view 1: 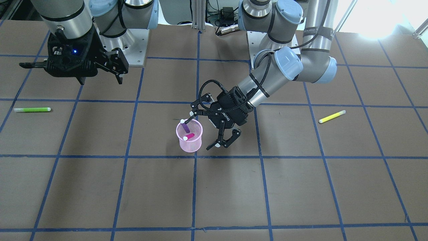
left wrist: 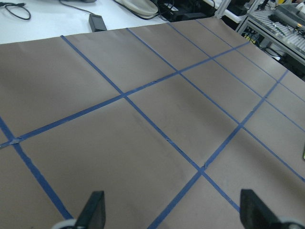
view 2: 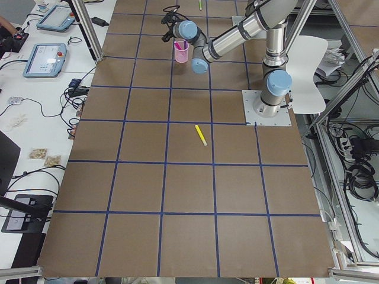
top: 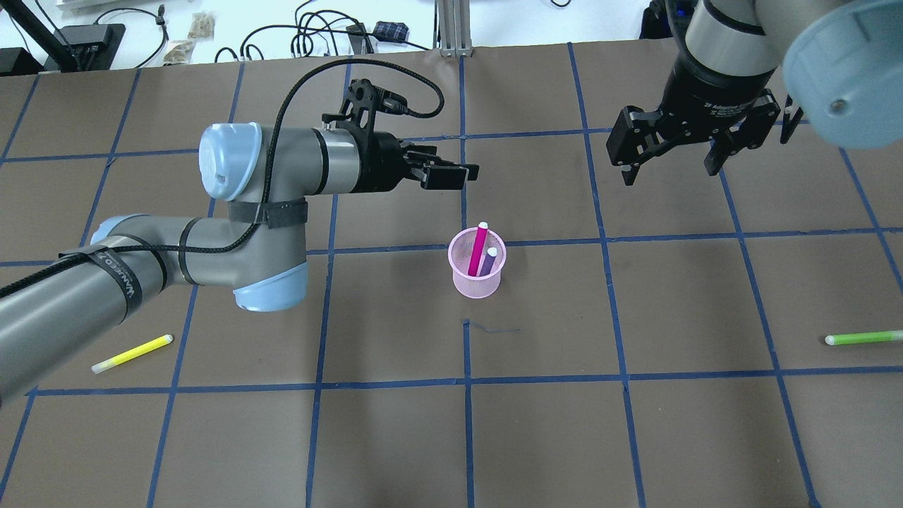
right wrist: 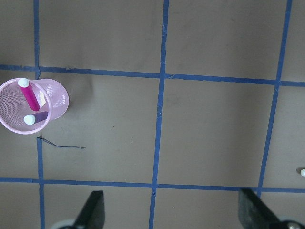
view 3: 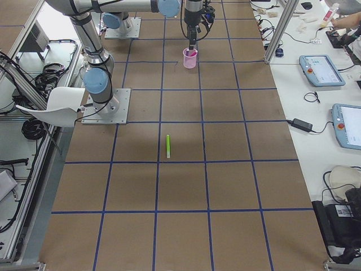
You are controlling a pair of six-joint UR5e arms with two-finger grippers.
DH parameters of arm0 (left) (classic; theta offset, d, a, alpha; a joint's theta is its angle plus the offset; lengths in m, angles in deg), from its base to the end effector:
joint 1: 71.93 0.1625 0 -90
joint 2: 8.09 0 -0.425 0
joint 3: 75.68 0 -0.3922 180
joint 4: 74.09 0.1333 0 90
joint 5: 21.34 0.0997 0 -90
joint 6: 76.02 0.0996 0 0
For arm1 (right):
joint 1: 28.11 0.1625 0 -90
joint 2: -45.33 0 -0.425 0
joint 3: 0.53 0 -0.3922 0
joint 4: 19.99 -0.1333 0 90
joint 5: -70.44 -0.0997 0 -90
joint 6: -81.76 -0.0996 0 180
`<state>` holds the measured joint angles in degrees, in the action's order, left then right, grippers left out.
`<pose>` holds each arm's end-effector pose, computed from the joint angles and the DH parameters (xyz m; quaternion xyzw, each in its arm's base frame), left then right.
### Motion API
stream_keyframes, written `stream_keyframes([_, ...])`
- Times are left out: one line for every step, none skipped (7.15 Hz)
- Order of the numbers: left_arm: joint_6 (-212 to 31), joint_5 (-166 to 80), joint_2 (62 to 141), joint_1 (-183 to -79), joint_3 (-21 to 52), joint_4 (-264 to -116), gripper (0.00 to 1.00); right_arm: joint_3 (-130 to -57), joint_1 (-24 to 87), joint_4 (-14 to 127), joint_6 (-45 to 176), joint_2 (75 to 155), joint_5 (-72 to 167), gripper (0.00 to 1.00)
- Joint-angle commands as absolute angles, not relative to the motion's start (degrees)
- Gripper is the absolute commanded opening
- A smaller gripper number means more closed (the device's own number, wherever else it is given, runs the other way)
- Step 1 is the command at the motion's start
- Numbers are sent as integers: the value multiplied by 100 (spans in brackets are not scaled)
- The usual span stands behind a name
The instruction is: Insert purple and pink pens into pink cup
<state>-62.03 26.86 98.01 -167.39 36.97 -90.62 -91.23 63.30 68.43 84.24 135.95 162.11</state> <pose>-0.2509 -0.5265 0.3211 -0.2555 -0.8609 0.3033 0.3188 0.1423 -0.4810 0.4845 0.0341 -0.9992 -0.0146 0.0144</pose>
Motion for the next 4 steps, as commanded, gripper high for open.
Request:
stream_keyframes([-6266, 3060, 9563, -16773, 2694, -11151, 100, -9123, 6347, 6843, 8422, 13595, 16211, 100])
stream_keyframes([-6258, 3487, 9458, -16781, 2150, -12371, 100, -9123, 6347, 6851, 8422, 13595, 16203, 100])
stream_keyframes([-6249, 3682, 9370, -16773, 1666, -13489, 100, -9123, 6347, 6843, 8404, 13603, 16211, 100])
stream_keyframes([-6214, 4415, 9230, -16764, 1339, -14457, 100, -9123, 6347, 6843, 8413, 13603, 16203, 100])
